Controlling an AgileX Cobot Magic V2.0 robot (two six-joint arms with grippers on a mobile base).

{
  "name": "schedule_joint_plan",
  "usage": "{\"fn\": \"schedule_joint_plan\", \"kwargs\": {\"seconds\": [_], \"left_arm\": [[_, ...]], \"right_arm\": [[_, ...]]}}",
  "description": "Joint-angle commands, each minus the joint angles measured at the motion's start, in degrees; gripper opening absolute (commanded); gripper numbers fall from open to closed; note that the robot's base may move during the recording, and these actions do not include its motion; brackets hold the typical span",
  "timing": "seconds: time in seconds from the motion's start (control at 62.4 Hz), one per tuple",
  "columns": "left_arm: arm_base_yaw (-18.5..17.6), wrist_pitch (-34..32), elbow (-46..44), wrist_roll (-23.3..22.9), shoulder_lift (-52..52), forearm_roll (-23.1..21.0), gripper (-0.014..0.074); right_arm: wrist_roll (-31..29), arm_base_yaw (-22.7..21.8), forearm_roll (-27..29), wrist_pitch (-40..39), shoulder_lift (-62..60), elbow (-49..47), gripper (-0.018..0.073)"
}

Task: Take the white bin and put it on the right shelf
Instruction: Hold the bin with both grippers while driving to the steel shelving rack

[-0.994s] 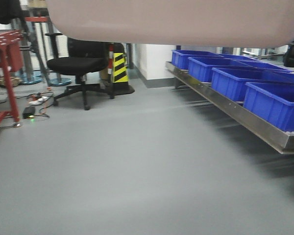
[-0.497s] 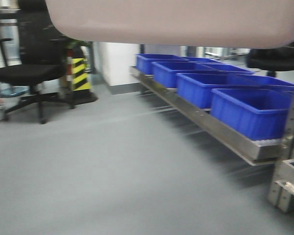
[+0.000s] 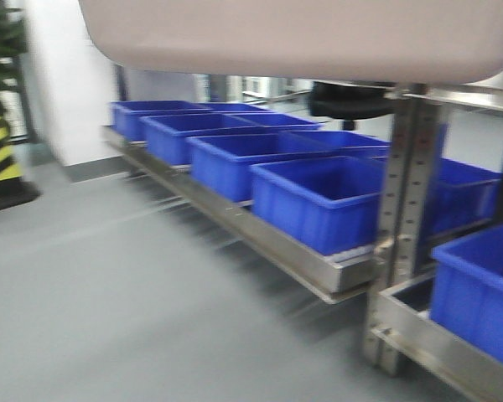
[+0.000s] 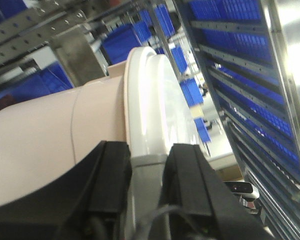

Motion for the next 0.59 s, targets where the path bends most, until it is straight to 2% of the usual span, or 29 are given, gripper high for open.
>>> {"fn": "schedule_joint_plan", "kwargs": {"seconds": [0.0, 0.577], "left_arm": [[-3.3, 19.6, -2.1, 0.6, -2.6, -2.5, -0.0041], [-3.3, 19.6, -2.1, 0.6, -2.6, -2.5, -0.0041]], "right_arm": [[-0.3, 2.0, 5.1, 14.1, -1.9, -2.5, 0.0065], [-0.3, 2.0, 5.1, 14.1, -1.9, -2.5, 0.0065]]}}
